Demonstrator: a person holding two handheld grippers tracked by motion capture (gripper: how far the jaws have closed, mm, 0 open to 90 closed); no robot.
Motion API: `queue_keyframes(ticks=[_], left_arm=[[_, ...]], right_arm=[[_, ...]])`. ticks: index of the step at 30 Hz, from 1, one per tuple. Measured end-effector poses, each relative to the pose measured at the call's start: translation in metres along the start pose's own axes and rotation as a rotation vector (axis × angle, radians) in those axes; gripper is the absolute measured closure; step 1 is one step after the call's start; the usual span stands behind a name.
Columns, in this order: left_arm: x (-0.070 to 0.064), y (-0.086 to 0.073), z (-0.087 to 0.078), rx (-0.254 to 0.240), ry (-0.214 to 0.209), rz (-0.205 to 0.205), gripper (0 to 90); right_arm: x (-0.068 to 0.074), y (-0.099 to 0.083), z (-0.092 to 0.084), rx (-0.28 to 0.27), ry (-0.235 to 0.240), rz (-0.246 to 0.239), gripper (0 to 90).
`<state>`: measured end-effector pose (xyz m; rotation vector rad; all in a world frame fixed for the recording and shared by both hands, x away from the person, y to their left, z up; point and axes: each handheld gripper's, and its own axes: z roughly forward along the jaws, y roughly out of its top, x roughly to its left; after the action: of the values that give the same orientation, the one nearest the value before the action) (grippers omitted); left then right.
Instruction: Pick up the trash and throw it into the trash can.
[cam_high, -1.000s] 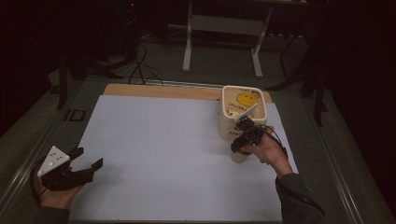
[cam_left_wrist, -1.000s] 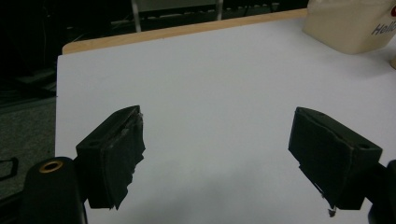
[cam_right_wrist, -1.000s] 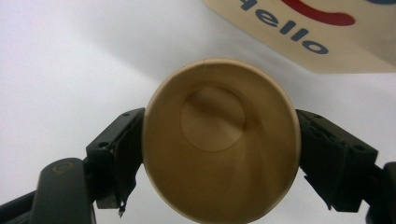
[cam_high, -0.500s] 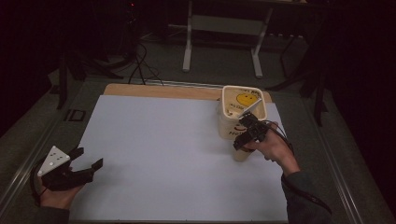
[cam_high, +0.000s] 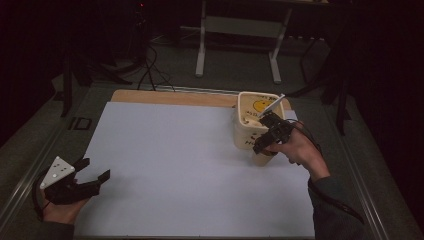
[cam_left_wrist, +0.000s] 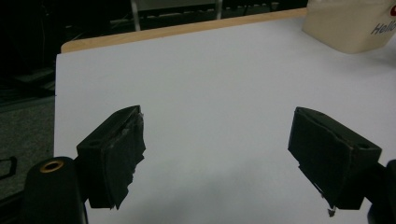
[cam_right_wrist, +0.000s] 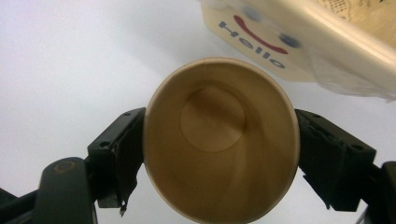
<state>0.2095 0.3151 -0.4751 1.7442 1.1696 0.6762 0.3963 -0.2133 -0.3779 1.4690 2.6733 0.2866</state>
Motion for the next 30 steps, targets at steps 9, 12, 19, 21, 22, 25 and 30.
queue_keyframes(ticks=[9,12,19,21,22,25,30], left_arm=[[0.000,0.000,0.000,0.002,-0.002,-0.001,18.8],[0.000,0.000,0.000,0.002,-0.002,-0.003,18.8],[0.000,0.000,0.000,0.002,-0.001,-0.002,18.8],[0.000,0.000,0.000,0.002,-0.001,-0.001,18.8],[0.000,0.000,0.000,0.002,-0.001,-0.001,18.8],[0.000,0.000,0.000,0.003,-0.001,-0.002,18.8],[0.000,0.000,0.000,0.002,-0.001,-0.003,18.8]], right_arm=[[-0.003,0.003,-0.016,0.007,-0.019,-0.012,20.7],[-0.005,0.004,-0.023,0.010,-0.029,-0.015,20.7],[-0.009,0.005,-0.045,0.009,-0.054,-0.020,20.7],[-0.011,0.006,-0.051,0.005,-0.057,-0.019,20.7],[-0.011,0.006,-0.054,0.002,-0.060,-0.020,20.7],[-0.014,0.008,-0.062,-0.002,-0.064,-0.015,20.8],[-0.019,0.010,-0.073,-0.009,-0.063,-0.005,20.9]])
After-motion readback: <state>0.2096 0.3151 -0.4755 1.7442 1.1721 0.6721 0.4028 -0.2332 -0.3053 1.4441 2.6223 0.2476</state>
